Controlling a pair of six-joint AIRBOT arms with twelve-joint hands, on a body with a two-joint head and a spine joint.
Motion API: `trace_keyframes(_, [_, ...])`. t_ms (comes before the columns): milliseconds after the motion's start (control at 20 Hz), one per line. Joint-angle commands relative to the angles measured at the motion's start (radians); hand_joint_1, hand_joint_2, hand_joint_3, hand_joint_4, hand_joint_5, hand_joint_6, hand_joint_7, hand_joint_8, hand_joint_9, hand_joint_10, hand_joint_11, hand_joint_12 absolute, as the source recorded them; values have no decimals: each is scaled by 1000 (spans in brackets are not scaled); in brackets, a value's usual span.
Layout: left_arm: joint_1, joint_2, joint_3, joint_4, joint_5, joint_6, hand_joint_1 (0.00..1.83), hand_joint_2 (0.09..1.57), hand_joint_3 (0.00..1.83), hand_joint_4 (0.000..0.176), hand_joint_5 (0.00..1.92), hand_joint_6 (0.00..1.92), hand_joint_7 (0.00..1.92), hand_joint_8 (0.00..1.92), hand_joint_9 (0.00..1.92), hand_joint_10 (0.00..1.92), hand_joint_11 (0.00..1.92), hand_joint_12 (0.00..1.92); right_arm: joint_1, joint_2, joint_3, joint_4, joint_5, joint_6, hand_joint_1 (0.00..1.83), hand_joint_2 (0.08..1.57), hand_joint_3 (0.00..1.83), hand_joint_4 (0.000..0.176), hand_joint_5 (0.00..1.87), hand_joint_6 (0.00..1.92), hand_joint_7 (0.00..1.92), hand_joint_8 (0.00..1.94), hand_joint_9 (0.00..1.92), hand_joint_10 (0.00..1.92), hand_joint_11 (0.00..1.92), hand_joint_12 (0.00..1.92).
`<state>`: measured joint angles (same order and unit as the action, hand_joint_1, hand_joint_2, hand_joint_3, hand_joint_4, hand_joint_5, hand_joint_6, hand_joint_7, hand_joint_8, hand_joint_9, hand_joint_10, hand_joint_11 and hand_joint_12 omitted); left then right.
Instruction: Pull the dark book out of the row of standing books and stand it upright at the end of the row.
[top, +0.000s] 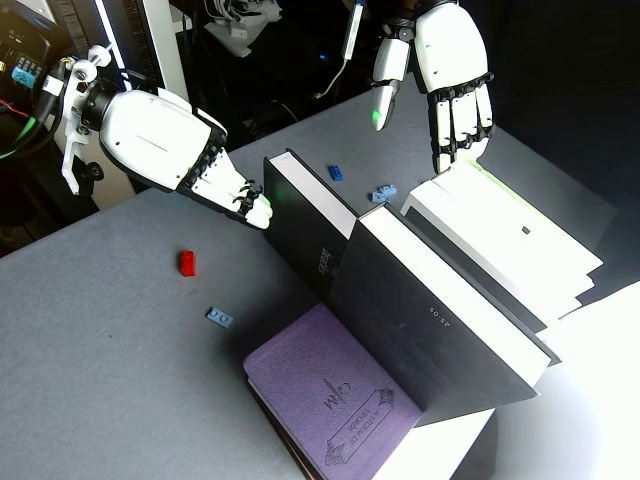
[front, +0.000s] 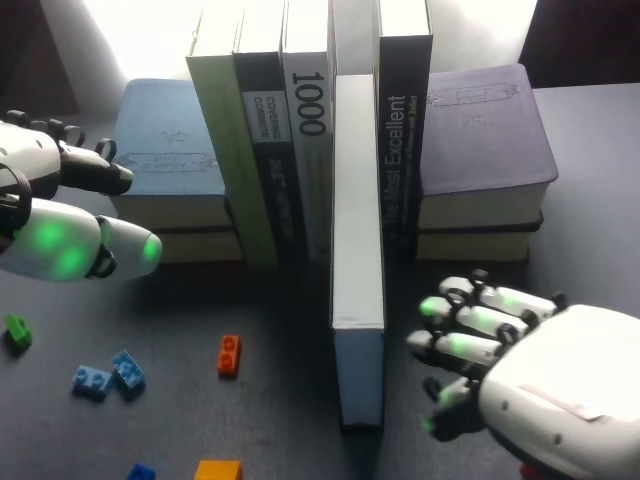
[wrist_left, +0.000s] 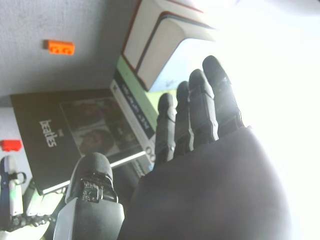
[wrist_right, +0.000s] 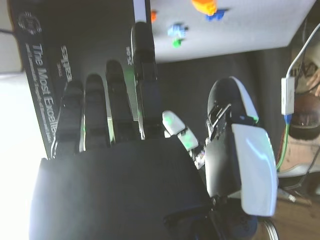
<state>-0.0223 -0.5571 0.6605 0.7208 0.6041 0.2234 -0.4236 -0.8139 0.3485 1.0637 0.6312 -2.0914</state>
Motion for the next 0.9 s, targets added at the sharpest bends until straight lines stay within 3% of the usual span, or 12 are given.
trace_keyframes(0, [-13, 8, 2, 40, -54, 3, 0, 1221, 1, 37, 164, 2, 141, 2, 141, 1, 0, 528, 3, 19, -12, -49, 60, 6, 0, 1182, 4, 0, 790, 51, 242, 7, 63, 8, 8, 5])
trace_keyframes(200, [-11, 8, 2, 40, -54, 3, 0, 1215, 0, 31, 161, 0, 146, 0, 145, 0, 0, 532, 16, 90, -23, -49, 44, 26, 0, 1182, 3, 0, 795, 50, 254, 9, 75, 12, 25, 17])
trace_keyframes(400, [-12, 8, 2, 40, -54, 3, 0, 1223, 1, 39, 177, 4, 169, 6, 170, 6, 0, 588, 55, 195, -24, -49, -16, 54, 0, 1179, 1, 0, 767, 36, 250, 5, 81, 13, 24, 32])
trace_keyframes(500, [-12, 8, 1, 40, -54, 3, 0, 1217, 0, 42, 243, 2, 258, 1, 261, 5, 0, 788, 75, 257, -23, -49, -39, 55, 0, 1181, 0, 0, 738, 13, 293, 10, 158, 31, 0, 340])
trace_keyframes(550, [-12, 8, 1, 40, -54, 3, 0, 1217, 0, 42, 243, 2, 258, 1, 261, 5, 0, 788, 78, 269, -23, -49, -42, 54, 0, 1181, 0, 0, 738, 13, 293, 10, 158, 31, 0, 340])
trace_keyframes(650, [-12, 8, 0, 34, -54, 3, 0, 1228, 1, 32, 327, 10, 363, 11, 389, 23, 83, 932, 87, 315, -17, -49, -58, 52, 0, 1178, 0, 0, 687, 4, 382, 22, 246, 63, 0, 707])
trace_keyframes(700, [-12, 8, 0, 34, -54, 3, 0, 1233, 1, 36, 380, 10, 435, 9, 471, 27, 138, 1007, 93, 333, -13, -49, -68, 50, 22, 1174, 0, 0, 718, 17, 466, 39, 347, 108, 0, 950])
trace_keyframes(750, [-12, 8, 0, 34, -53, 3, 0, 1244, 2, 29, 430, 10, 521, 11, 572, 41, 172, 1116, 97, 348, -7, -49, -76, 50, 84, 1165, 0, 0, 755, 43, 576, 38, 433, 207, 0, 1176])
trace_keyframes(800, [-11, 8, 0, 34, -53, 3, 83, 1246, 1, 0, 569, 14, 701, 22, 748, 79, 271, 1252, 100, 362, 1, -58, -87, 54, 99, 1170, 3, 0, 698, 333, 742, 77, 469, 677, 0, 1493])
trace_keyframes(850, [-9, 8, 0, 34, -53, 3, 99, 1246, 0, 0, 590, 14, 726, 24, 772, 85, 291, 1266, 99, 374, 12, -114, -102, 82, 94, 1173, 2, 0, 595, 592, 758, 94, 437, 822, 0, 1541])
